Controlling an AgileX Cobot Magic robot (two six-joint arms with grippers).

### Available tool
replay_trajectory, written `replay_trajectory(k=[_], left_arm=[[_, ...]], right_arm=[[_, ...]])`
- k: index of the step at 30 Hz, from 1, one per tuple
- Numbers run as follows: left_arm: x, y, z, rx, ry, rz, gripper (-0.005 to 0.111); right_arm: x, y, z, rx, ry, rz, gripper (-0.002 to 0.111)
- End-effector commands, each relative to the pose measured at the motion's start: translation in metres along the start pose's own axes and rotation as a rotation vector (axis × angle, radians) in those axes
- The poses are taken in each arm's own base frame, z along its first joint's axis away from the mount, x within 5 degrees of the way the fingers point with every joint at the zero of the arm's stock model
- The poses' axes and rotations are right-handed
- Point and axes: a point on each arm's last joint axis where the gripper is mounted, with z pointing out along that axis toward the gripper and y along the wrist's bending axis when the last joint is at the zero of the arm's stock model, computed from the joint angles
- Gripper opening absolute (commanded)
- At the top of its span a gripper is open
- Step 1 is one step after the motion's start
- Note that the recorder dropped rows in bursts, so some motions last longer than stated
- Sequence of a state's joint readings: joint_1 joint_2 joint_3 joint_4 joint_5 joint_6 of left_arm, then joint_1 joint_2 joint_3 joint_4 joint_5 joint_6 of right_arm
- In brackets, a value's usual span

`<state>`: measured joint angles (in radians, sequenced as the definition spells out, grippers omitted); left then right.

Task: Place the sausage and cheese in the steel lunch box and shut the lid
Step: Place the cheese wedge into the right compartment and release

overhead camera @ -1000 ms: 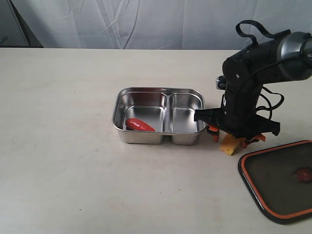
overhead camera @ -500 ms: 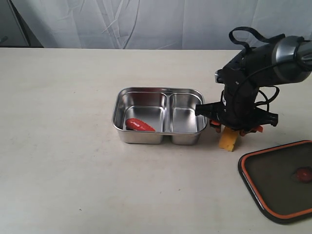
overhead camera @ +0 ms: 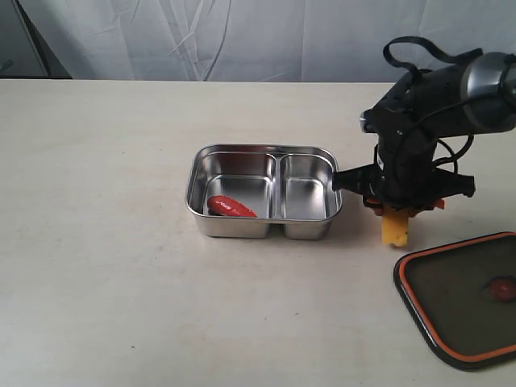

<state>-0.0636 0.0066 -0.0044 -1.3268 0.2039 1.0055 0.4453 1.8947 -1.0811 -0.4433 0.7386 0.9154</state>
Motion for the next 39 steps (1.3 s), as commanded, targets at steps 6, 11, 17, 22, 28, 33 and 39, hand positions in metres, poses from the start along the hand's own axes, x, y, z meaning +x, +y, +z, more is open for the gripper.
replay_trajectory(k=[6,11,17,22,28,33,39], left_arm=[[0.001,0.0,0.0,0.01,0.003,0.007,0.0],[0.001,0.0,0.0,0.01,0.003,0.007,0.0],[0.001,0.0,0.0,0.01,0.003,0.007,0.0],[0.001,0.0,0.0,0.01,0.003,0.007,0.0],[0.001,0.0,0.0,0.01,0.003,0.007,0.0],[0.001,0.0,0.0,0.01,0.003,0.007,0.0],[0.001,0.0,0.0,0.01,0.003,0.007,0.0]], right_arm=[[-0.015,-0.02,-0.077,-0.12,-0.225,0.003,-0.001],[-0.01,0.006,-0.106,-0.347,-0.354,-0.185,-0.001],[-0.008,0.038,-0.083,-0.412,-0.308,-0.274,-0.001],[-0.01,0.051,-0.061,-0.411,-0.255,-0.305,-0.001],[-0.007,0.055,-0.045,-0.386,-0.207,-0.319,-0.001],[-0.006,0.055,-0.044,-0.383,-0.202,-0.32,-0.001],[-0.007,0.055,-0.044,-0.385,-0.203,-0.317,0.029]])
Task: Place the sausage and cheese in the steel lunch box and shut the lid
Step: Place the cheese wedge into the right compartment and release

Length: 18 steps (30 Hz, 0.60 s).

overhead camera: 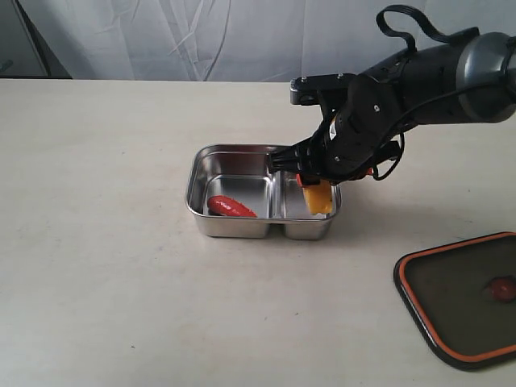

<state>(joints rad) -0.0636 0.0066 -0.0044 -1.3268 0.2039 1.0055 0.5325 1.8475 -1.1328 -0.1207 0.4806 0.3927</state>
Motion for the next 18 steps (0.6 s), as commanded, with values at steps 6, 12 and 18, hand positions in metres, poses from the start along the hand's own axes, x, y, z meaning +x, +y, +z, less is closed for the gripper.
replay_trajectory(k=[6,12,18], left_arm=[[0.001,0.0,0.0,0.01,0.003,0.007,0.0],[0.001,0.0,0.0,0.01,0.003,0.007,0.0],[0.001,0.0,0.0,0.01,0.003,0.007,0.0]], right_arm=[[-0.003,0.002,-0.005,-0.022,-0.004,0.033,0.056],[-0.005,0.001,-0.037,-0.022,-0.019,0.024,0.053],[0.019,-0.012,-0.087,0.061,0.162,0.003,0.053]])
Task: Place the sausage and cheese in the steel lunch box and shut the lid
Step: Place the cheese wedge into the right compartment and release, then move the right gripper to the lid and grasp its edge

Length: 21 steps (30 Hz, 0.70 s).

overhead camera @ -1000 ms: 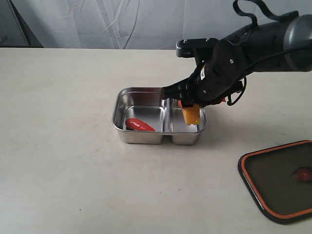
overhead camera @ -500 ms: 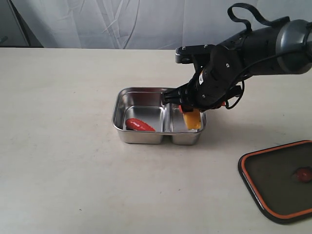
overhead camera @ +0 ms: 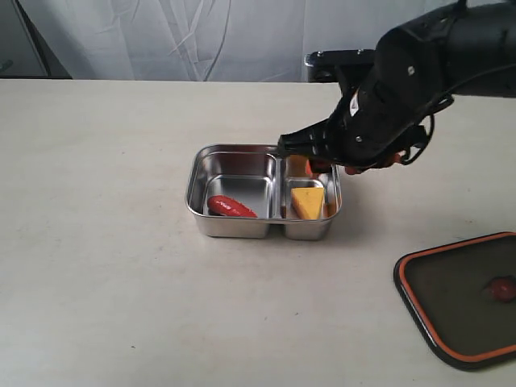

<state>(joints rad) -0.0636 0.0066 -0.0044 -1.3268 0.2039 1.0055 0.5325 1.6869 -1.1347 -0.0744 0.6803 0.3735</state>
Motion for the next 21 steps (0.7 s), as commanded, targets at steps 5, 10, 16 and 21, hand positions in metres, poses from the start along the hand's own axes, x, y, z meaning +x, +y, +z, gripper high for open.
replay_trajectory(k=[5,10,16,21], left_arm=[[0.001,0.0,0.0,0.01,0.003,0.007,0.0],[0.001,0.0,0.0,0.01,0.003,0.007,0.0],[0.001,0.0,0.0,0.01,0.003,0.007,0.0],[0.001,0.0,0.0,0.01,0.003,0.007,0.0]], right_arm=[[0.074,-0.029,-0.028,0.117,0.268,-0.039,0.053],[0.141,-0.045,0.005,0.11,0.361,-0.021,0.053],[0.162,-0.051,0.016,0.103,0.347,-0.009,0.053],[0.163,-0.052,0.024,0.117,0.367,-0.016,0.053]])
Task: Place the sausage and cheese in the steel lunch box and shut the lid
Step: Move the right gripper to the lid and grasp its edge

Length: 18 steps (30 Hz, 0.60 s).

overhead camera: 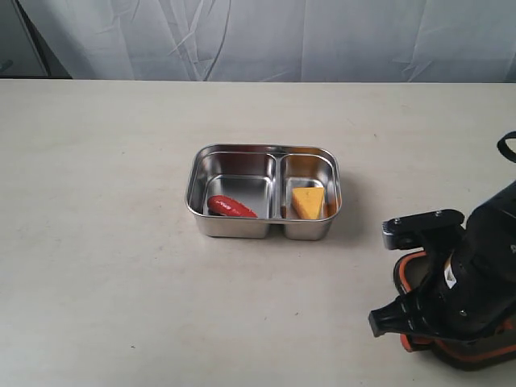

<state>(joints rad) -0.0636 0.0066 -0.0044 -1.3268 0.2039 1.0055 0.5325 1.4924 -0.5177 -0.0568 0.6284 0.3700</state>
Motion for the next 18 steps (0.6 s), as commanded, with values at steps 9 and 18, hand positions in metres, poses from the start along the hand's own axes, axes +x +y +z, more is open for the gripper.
replay_trajectory(k=[9,18], left_arm=[[-0.001,0.003,-0.001,-0.028,-0.025,-0.012,0.0],[0.0,-0.012,-0.001,0.14,0.007,-0.325,0.0]], right_arm=[[-0.003,-0.003,0.022,0.063,0.054,0.008,0.052],[-0.002,-0.002,0.029,0.073,0.088,0.009,-0.001]])
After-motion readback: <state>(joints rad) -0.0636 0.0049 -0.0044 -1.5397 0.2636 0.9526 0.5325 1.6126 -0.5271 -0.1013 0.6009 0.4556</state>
